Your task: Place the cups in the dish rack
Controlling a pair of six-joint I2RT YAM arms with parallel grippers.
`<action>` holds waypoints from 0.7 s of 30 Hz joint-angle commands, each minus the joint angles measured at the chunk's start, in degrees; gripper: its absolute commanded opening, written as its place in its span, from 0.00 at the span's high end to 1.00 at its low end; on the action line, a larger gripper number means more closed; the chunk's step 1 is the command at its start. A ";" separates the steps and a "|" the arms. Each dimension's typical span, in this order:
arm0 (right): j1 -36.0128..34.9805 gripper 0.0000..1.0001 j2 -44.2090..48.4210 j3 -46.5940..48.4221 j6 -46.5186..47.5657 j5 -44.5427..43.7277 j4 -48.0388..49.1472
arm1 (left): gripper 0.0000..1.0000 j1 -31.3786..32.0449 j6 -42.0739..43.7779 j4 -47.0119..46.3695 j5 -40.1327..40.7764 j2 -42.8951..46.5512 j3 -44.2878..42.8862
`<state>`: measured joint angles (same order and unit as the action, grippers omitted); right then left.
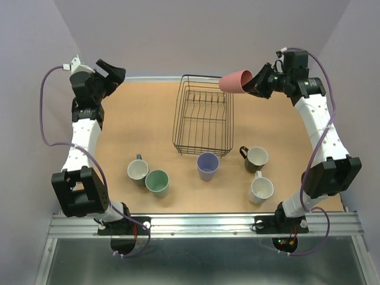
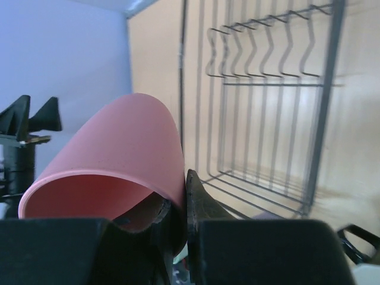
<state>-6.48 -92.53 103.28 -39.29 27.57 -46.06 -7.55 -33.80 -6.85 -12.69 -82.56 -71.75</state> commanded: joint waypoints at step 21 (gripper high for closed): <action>-10.83 1.00 4.99 -21.37 -43.51 17.87 78.85 | 0.02 26.36 -28.07 -36.74 -36.00 -6.82 -15.00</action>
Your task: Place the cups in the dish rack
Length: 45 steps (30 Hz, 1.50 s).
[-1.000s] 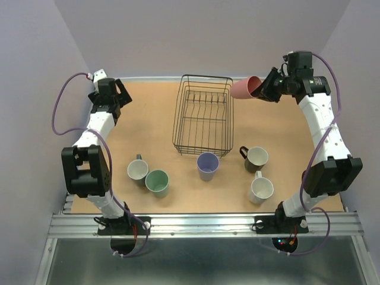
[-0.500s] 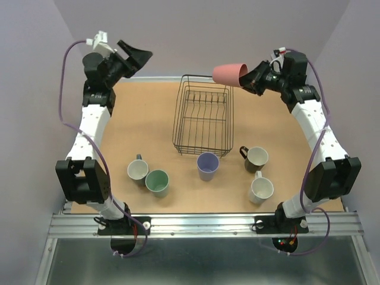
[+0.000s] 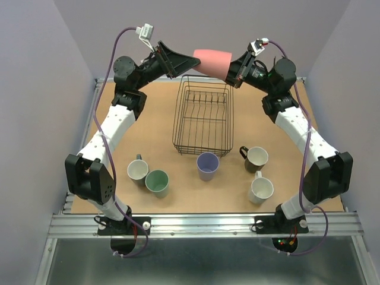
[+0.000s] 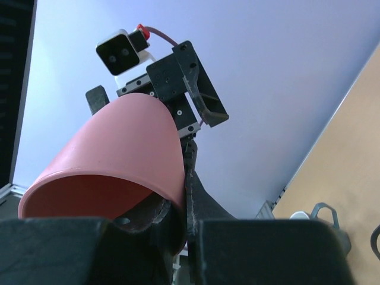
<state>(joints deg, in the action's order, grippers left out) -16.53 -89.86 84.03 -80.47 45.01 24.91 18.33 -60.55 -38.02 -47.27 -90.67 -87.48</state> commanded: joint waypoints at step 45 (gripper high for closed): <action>7.75 0.34 23.15 -21.28 21.48 -13.27 -38.83 | 1.00 4.43 44.63 58.29 22.02 -9.95 -21.67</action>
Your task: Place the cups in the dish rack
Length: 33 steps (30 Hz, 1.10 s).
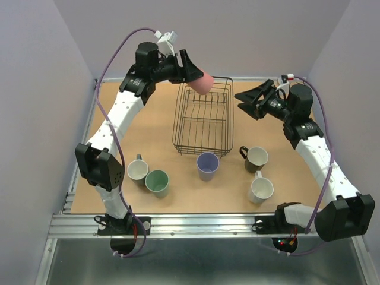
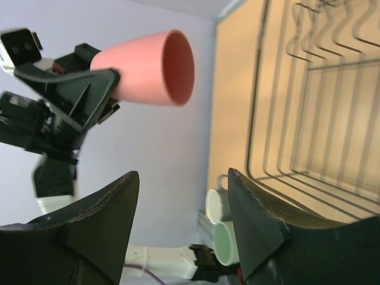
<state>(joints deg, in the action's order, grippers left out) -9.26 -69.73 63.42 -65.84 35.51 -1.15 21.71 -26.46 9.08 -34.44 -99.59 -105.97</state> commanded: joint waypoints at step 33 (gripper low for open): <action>0.64 0.33 6.72 2.41 19.09 -13.18 -33.83 | 1.00 12.56 14.59 -0.73 49.11 -13.52 13.42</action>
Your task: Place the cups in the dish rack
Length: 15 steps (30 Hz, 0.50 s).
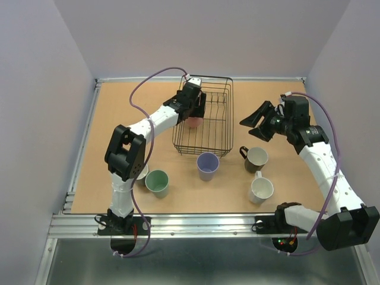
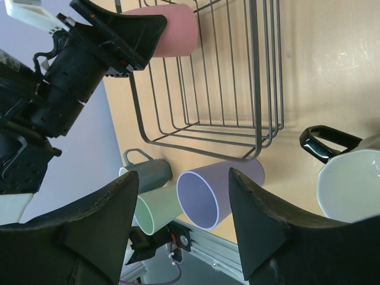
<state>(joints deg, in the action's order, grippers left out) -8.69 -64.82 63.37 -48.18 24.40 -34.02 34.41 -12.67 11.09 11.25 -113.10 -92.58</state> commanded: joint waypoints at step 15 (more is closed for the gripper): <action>0.07 0.28 0.13 3.16 3.01 -3.31 -1.93 | 0.58 -0.05 0.36 -3.45 9.23 -2.39 0.55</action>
<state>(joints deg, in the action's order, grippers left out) -8.69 -64.51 63.40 -46.68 22.02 -36.05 34.39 -12.56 10.09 17.54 -116.18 -92.36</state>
